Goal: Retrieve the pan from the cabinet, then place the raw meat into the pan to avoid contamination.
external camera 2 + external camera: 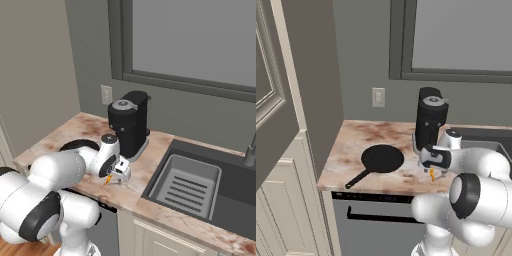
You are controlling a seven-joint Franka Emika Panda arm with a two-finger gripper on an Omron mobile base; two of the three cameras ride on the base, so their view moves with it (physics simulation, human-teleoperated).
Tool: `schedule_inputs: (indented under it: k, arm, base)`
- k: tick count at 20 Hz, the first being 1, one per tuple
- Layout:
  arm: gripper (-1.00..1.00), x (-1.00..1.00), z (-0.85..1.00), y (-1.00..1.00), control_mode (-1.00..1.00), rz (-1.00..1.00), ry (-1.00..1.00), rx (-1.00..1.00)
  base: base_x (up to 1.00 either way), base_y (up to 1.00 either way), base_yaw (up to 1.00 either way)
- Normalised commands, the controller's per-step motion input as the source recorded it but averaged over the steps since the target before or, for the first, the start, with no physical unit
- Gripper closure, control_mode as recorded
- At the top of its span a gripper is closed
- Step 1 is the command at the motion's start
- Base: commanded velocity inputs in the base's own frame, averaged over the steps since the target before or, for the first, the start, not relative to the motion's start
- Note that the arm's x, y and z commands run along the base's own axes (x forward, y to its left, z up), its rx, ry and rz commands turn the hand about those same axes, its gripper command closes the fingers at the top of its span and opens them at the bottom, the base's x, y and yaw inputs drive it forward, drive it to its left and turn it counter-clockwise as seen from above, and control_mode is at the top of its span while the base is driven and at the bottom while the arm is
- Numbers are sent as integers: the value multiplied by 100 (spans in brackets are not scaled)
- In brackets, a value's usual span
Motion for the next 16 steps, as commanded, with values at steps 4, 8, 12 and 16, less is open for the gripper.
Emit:
schedule_inputs:
  k: [4, 8, 12, 16]
  arm:
    - [-100, 0, -13, 6, -100, 0, 0, 0]
    - [-100, 1, -12, 10, -100, 0, 0, 0]
    - [-100, 2, -15, 9, -100, 0, 0, 0]
    - [-100, 4, -20, 4, -100, 0, 0, 0]
  base:
    - [0, 0, 0]
    - [0, 0, 0]
    - [0, 0, 0]
    - [0, 0, 0]
